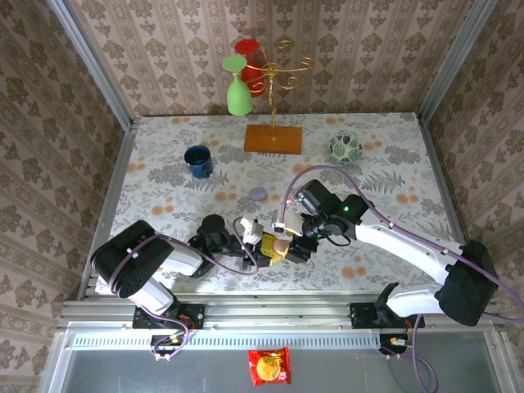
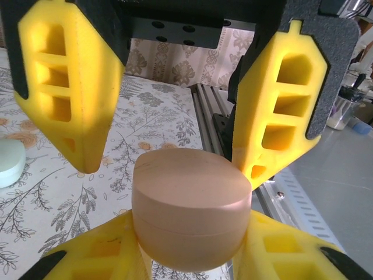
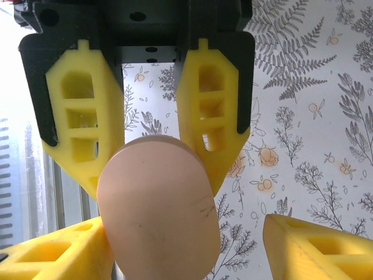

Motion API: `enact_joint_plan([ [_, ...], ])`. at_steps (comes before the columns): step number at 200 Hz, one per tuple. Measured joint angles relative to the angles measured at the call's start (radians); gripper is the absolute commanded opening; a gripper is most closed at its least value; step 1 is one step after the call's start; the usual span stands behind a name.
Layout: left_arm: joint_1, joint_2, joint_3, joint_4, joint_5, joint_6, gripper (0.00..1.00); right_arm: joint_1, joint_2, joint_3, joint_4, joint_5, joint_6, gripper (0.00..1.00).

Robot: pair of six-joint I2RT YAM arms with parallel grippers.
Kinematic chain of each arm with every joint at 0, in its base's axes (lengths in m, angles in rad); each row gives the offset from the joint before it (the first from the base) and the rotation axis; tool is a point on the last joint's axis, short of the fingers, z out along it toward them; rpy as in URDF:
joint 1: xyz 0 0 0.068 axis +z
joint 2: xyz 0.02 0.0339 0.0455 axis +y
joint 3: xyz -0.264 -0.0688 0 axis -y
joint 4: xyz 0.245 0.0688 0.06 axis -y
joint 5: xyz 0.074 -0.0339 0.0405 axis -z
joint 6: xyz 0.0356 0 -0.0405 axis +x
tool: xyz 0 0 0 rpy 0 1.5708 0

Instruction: Insert the wireless bluetooth earbuds into the charging case

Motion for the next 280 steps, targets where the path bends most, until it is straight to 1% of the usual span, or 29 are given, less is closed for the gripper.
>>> enact_joint_plan([
  [52,0.005,0.000,0.002,0.002,-0.002,0.001,0.32,-0.035,-0.063,-0.012,0.015,0.000,0.027,0.66],
  [116,0.005,0.000,0.002,0.003,0.020,0.001,0.32,-0.067,-0.100,-0.041,0.097,0.026,0.074,0.64],
  [142,0.005,0.000,0.002,0.003,0.020,0.001,0.32,-0.067,-0.101,-0.051,0.116,0.006,0.071,0.60],
  [170,0.005,-0.002,0.002,0.003,0.020,0.001,0.32,-0.067,-0.092,-0.054,0.125,-0.022,0.063,0.51],
  [188,0.005,-0.010,0.002,0.003,0.020,0.001,0.32,-0.067,-0.075,-0.054,0.129,-0.044,0.047,0.41],
  [197,0.005,-0.016,0.002,0.003,0.020,0.001,0.32,-0.067,-0.066,-0.054,0.129,-0.052,0.043,0.38],
  [215,0.005,-0.019,0.002,0.003,0.020,0.001,0.32,-0.067,-0.051,-0.054,0.129,-0.068,0.029,0.29],
  [245,0.005,-0.019,0.001,0.003,0.024,0.000,0.32,-0.067,-0.045,-0.054,0.128,-0.078,0.006,0.00],
  [267,0.005,-0.019,0.002,0.002,0.023,0.000,0.34,-0.068,-0.046,-0.055,0.129,-0.079,-0.005,0.00],
  [280,0.005,-0.019,0.002,0.003,0.019,-0.001,0.39,-0.067,-0.047,-0.055,0.129,-0.076,-0.005,0.00],
])
